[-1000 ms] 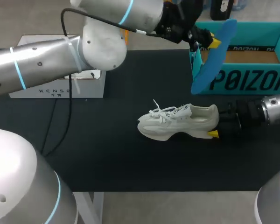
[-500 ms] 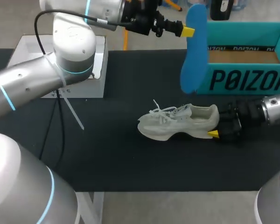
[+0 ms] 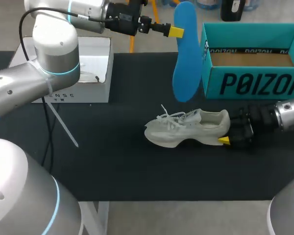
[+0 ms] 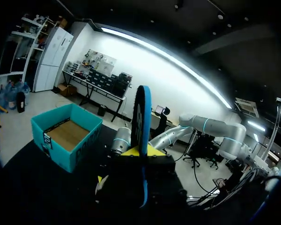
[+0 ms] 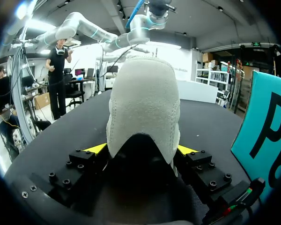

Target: Take the shoe out of the shoebox, open the shoe tongue, remove and reinsert the insole, then place the shoe into the shoebox

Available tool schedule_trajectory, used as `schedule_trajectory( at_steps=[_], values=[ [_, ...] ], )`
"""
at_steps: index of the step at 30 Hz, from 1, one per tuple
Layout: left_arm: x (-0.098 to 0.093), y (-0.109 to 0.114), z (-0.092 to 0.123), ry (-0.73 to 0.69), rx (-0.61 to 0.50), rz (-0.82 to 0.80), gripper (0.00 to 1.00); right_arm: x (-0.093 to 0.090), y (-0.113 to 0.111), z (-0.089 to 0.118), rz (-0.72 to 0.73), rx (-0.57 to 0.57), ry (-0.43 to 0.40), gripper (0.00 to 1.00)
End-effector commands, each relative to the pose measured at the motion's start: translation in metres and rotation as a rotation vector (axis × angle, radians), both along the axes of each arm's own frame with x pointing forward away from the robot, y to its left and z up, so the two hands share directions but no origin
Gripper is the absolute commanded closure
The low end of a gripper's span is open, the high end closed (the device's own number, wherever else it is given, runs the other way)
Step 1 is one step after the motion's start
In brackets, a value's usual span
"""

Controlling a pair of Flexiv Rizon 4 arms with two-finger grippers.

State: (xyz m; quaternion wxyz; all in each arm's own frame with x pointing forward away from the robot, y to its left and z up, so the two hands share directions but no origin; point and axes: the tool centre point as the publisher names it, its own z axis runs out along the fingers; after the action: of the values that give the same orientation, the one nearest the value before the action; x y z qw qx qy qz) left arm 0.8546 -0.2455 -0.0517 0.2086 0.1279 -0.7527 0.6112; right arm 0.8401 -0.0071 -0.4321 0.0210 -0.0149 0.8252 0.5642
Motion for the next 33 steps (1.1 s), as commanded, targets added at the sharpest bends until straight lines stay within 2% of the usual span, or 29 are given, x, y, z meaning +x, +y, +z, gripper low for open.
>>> schedule_trajectory(
  at_steps=[1, 9, 10, 12, 18, 27, 30, 33],
  values=[
    [-0.002, 0.012, 0.002, 0.032, 0.006, -0.007, 1.0, 0.0, 0.002, -0.002, -0.002, -0.003, 0.0, 1.0],
    [0.001, 0.008, -0.001, 0.05, 0.0, -0.054, 1.0, 0.0, 0.002, -0.002, -0.002, -0.003, 0.0, 1.0],
    [0.001, 0.008, -0.001, 0.05, 0.0, -0.054, 1.0, 0.0, 0.002, -0.002, -0.002, -0.003, 0.0, 0.97],
    [0.001, 0.008, -0.001, 0.05, 0.0, -0.054, 1.0, 0.0, 0.002, -0.002, -0.002, -0.003, 0.0, 0.0],
    [0.001, 0.008, -0.001, 0.05, 0.0, -0.054, 1.0, 0.0, 0.002, -0.002, -0.002, -0.003, 0.0, 0.0],
    [0.001, 0.008, -0.001, 0.05, 0.0, -0.054, 1.0, -0.001, -0.036, 0.014, -0.037, -0.048, -0.047, 0.0],
    [0.001, 0.008, -0.001, 0.05, 0.0, -0.054, 1.0, 0.0, -0.046, 0.025, -0.024, -0.103, -0.063, 0.0],
    [0.001, 0.008, -0.001, 0.05, 0.0, -0.054, 1.0, 0.0, -0.057, 0.042, -0.005, -0.22, -0.075, 0.0]
  ],
)
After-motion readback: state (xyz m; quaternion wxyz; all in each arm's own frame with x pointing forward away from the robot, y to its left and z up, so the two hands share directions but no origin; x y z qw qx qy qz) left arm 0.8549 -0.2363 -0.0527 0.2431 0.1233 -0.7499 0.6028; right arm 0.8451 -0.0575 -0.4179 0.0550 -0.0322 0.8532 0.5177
